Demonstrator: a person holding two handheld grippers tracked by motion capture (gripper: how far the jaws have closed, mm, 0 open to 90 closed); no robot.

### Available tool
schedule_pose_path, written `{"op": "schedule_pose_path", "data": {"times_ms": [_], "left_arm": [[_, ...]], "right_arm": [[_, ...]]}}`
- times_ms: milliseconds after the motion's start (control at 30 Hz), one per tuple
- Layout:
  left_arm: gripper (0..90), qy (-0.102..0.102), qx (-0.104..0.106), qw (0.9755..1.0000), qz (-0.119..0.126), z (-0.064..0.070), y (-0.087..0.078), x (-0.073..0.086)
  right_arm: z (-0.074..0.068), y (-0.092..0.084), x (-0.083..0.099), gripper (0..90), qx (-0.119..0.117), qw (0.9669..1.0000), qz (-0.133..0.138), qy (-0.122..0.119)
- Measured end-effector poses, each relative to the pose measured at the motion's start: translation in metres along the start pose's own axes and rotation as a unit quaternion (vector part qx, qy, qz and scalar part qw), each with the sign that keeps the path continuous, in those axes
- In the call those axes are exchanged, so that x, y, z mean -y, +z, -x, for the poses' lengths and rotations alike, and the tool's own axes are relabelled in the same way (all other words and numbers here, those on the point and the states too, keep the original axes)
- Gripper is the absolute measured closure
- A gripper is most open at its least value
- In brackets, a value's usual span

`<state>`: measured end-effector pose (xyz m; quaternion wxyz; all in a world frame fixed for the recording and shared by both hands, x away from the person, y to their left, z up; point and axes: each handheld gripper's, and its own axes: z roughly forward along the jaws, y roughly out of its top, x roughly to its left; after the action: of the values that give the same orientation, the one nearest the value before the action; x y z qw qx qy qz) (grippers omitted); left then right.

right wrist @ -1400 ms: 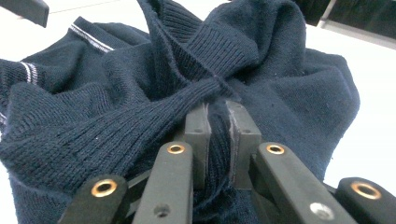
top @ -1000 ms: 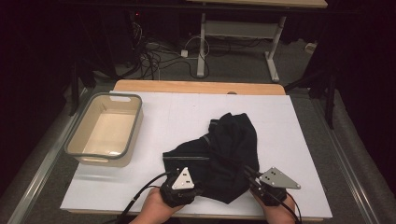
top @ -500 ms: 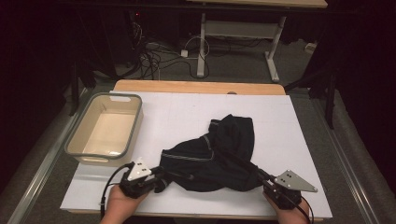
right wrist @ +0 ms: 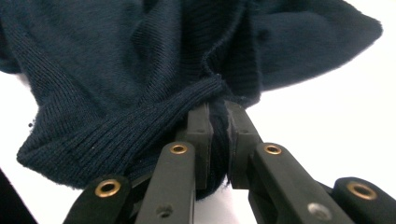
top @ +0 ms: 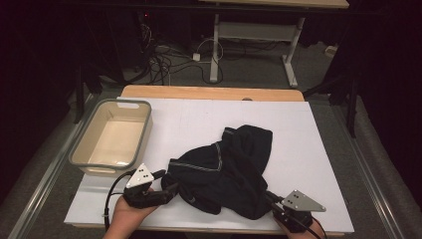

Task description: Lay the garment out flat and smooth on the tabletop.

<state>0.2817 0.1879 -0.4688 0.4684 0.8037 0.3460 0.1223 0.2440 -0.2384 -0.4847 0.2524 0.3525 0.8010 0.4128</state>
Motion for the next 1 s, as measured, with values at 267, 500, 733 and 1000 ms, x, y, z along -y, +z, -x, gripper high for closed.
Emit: {"op": "schedule_pose_path", "data": {"times_ms": [267,500,733,1000], "left_arm": [[21.5,-0.015,0.018,0.9990,0.037,0.015,0.000,-0.012],[21.6,-0.002,0.061,0.9976,0.033,0.041,0.023,-0.022],[38.3,0.031,0.062,0.9951,-0.071,0.059,0.083,-0.023],[68.9,0.025,0.096,0.9945,-0.034,0.060,0.067,-0.010]], "right_arm": [[-0.029,0.010,-0.007,82.9,-0.046,0.9988,0.000,-0.019],[-0.068,0.025,-0.020,82.9,-0.084,0.9952,0.006,-0.051],[-0.069,0.027,-0.026,70.0,-0.096,0.9943,0.019,-0.044],[-0.030,0.001,-0.052,48.7,-0.037,0.9953,0.088,0.016]]}}
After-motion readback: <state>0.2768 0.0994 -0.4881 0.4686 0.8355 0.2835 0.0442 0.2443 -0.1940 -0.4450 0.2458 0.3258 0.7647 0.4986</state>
